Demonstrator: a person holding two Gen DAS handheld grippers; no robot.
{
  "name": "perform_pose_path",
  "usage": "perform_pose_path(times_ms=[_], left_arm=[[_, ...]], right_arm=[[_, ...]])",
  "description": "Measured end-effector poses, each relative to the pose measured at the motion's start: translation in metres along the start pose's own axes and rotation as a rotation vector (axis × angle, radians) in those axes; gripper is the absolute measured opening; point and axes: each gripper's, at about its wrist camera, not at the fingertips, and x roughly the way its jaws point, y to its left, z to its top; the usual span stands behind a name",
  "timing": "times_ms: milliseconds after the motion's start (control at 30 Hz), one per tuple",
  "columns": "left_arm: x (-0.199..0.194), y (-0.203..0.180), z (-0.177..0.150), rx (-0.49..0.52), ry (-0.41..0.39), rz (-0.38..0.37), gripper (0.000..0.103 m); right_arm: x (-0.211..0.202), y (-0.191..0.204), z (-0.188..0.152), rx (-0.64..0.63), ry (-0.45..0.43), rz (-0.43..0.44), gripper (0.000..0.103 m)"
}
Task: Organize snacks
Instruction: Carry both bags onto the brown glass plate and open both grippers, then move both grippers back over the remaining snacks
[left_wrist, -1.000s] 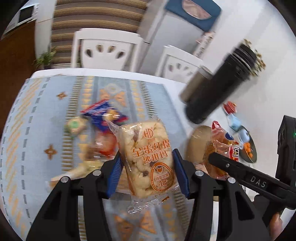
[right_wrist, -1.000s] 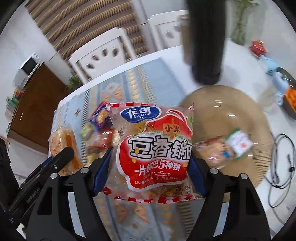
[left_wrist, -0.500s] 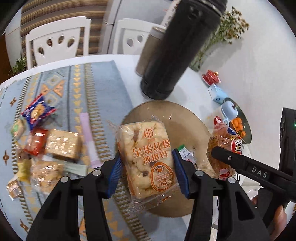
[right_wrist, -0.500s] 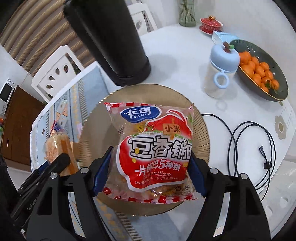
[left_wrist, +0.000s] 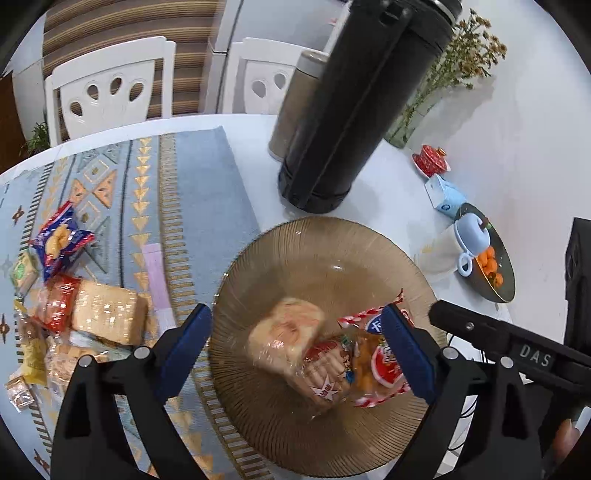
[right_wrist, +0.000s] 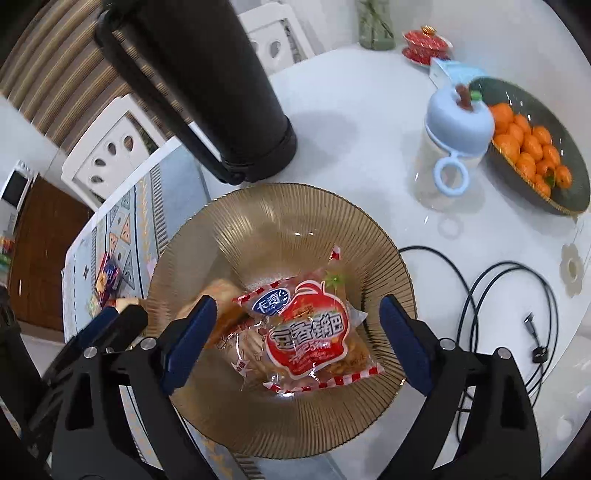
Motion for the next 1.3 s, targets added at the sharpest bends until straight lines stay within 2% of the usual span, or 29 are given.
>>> perform_pose_path(times_ms=[100,267,667,867,1300], left_arm=[[-0.012,0.008,0.0,-0.019,-0.011,0.008,0.091],[-0.052,0.033,-0.005,-0.05,-0.063,0.066,0.092],[-0.147,0.119,-0.02,-0.178,-0.173,0.207,0.092],[-0.167,0.154,-0.036,-0.218,-0.173,0.25,0.092],[-0.184,0.21,-0.066,-0.255,-0.168,0.27,0.092]], right_arm=[[-0.009,0.015,-0.004,-0.039,-0.007,-0.01,0.09],[-0.022,0.05,-0.011,-0.133,-0.027,-0.051,0.09],[-0.041,0.15,-0.041,-0.338,-0.086,-0.029,0.092],[-0.037,0.185,-0.056,-0.396,-0.074,-0.013,0.092],[-0.022,0.25,-0.092,-0.474,-0.061,-0.004,0.092]])
